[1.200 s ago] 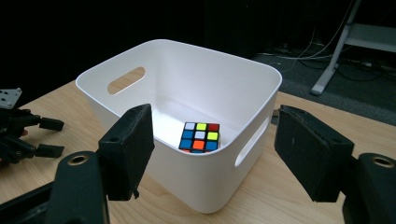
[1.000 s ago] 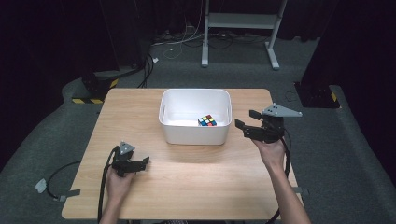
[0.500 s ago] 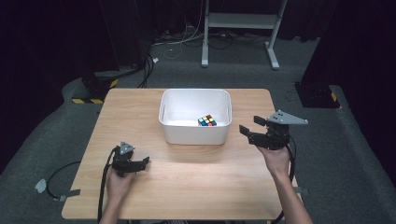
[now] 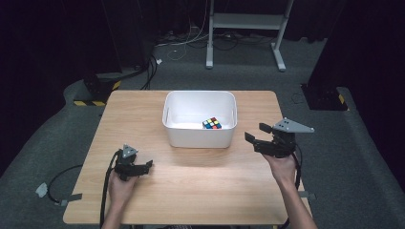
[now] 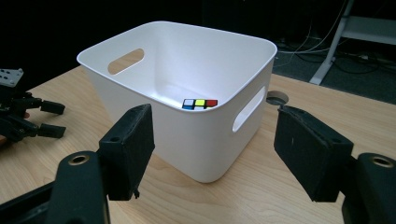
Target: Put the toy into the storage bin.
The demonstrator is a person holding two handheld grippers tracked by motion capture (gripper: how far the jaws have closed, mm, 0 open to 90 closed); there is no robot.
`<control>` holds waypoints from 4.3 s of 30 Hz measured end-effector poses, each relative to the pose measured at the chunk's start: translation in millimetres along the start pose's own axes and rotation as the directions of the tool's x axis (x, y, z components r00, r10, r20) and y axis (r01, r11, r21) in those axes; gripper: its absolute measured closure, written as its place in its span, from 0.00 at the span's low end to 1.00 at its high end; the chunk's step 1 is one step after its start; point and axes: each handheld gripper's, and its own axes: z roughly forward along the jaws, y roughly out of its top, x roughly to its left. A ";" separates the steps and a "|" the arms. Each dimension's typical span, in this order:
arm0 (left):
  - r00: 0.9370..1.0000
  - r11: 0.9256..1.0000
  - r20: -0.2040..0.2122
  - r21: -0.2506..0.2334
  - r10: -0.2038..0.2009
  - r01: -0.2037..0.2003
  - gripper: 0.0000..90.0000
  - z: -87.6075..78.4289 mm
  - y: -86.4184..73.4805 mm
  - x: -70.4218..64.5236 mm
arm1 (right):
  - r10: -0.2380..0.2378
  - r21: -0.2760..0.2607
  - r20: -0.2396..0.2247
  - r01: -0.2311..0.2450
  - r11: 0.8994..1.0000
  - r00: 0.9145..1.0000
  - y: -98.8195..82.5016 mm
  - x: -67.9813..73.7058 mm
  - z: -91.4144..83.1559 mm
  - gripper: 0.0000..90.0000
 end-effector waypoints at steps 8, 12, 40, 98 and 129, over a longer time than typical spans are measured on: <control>1.000 1.000 0.000 0.000 0.000 0.000 0.18 0.0 0.0 0.0 | 0.009 -0.001 -0.005 -0.009 1.000 1.000 -8.8 2.7 3.2 0.32; 1.000 1.000 0.000 0.000 -0.001 0.001 0.18 0.0 0.0 0.0 | 0.017 -0.006 -0.008 -0.017 1.000 1.000 -12.8 2.8 1.8 0.32; 1.000 1.000 -0.003 0.001 -0.001 0.001 0.18 -0.2 -0.1 -0.3 | 0.061 -0.026 -0.022 -0.061 0.998 0.998 -39.1 3.3 -7.1 0.32; 1.000 1.000 -0.004 0.001 -0.003 0.003 0.18 -0.3 -0.3 -0.6 | 0.075 0.086 0.053 -0.080 0.993 0.996 -93.5 -1.9 11.4 0.34; 1.000 1.000 -0.005 0.001 -0.003 0.003 0.18 -0.4 -0.3 -0.7 | 0.071 0.173 0.134 -0.094 0.980 0.988 -109.7 -17.0 31.5 0.34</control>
